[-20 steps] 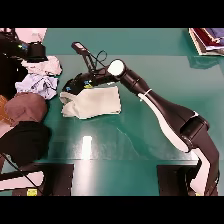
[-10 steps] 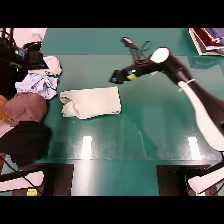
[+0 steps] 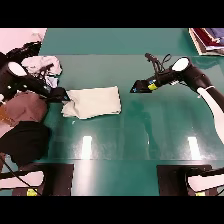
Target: Fold the shirts.
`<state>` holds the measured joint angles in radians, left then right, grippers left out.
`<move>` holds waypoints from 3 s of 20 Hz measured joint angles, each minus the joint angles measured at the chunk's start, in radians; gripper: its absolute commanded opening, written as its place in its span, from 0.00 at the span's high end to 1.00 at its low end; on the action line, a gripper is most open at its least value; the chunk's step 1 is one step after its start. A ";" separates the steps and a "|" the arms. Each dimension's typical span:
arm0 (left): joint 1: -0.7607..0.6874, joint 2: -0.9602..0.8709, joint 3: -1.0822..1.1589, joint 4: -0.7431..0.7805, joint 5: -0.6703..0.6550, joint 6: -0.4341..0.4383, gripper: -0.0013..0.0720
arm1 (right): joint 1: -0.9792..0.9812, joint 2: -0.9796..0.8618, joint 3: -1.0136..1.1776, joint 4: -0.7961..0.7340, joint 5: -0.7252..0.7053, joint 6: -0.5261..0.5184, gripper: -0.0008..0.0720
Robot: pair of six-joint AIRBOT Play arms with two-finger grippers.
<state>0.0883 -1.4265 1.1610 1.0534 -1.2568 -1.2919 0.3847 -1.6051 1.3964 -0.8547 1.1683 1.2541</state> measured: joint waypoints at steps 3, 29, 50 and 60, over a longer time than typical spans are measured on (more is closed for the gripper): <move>0.000 -0.029 -0.036 -0.041 0.045 0.025 0.54 | -0.006 0.020 -0.024 -0.003 0.005 0.001 0.26; 0.000 0.210 -0.079 -0.002 -0.083 -0.042 0.17 | 0.016 -0.214 -0.035 0.256 0.018 0.037 0.06; -0.125 0.210 -0.078 -0.118 -0.027 0.024 0.95 | 0.009 -0.200 0.222 0.121 -0.013 0.019 0.97; -0.286 0.209 -0.078 -0.219 0.102 -0.015 0.95 | -0.796 0.336 -0.264 -0.051 -0.128 0.061 0.97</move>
<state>-0.1974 -1.2171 1.0832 0.8349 -1.1545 -1.3071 -0.4110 -1.2690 1.1328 -0.9058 1.0401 1.3151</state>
